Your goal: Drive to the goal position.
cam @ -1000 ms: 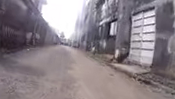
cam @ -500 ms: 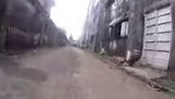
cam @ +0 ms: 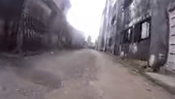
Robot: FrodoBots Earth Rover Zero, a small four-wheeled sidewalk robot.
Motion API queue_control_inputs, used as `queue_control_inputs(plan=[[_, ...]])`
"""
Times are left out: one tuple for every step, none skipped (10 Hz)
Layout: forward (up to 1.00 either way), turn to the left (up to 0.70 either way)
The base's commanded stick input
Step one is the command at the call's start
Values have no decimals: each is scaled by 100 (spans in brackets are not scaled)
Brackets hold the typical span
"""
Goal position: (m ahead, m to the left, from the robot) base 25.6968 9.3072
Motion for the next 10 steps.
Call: queue_control_inputs(plan=[[50,0],[50,0],[50,0],[50,0],[50,0],[50,0],[50,0],[50,0],[50,0],[50,0]])
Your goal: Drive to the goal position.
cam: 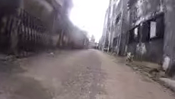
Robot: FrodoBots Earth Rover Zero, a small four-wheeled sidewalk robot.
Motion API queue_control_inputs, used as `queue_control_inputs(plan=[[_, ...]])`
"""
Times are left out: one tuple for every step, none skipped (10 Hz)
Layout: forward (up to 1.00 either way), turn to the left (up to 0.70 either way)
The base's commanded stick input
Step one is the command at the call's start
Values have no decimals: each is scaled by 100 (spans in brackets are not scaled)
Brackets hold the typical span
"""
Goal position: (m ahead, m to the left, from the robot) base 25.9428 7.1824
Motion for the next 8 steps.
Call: queue_control_inputs(plan=[[50,0],[50,0],[50,0],[50,0],[50,0],[50,0],[50,0],[50,0]])
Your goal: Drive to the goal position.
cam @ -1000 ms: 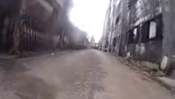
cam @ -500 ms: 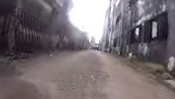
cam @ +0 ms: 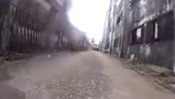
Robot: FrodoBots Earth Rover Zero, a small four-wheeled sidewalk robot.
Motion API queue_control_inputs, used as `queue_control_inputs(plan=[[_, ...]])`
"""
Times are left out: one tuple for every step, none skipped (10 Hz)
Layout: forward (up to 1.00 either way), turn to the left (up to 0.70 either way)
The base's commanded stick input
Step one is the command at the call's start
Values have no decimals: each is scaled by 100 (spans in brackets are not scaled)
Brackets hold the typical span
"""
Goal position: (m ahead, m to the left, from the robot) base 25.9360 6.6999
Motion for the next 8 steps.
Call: queue_control_inputs(plan=[[50,0],[50,0],[50,0],[50,0],[50,0],[50,0],[50,0],[50,0]])
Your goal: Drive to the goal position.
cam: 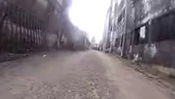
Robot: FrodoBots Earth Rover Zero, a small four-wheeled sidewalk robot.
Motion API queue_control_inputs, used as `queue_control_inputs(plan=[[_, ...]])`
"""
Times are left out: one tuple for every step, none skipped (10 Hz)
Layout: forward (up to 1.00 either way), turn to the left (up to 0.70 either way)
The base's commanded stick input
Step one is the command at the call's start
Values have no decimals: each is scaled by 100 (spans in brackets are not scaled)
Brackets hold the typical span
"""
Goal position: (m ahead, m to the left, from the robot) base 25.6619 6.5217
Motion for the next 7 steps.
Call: queue_control_inputs(plan=[[50,0],[50,0],[50,0],[50,0],[50,0],[50,0],[50,0]])
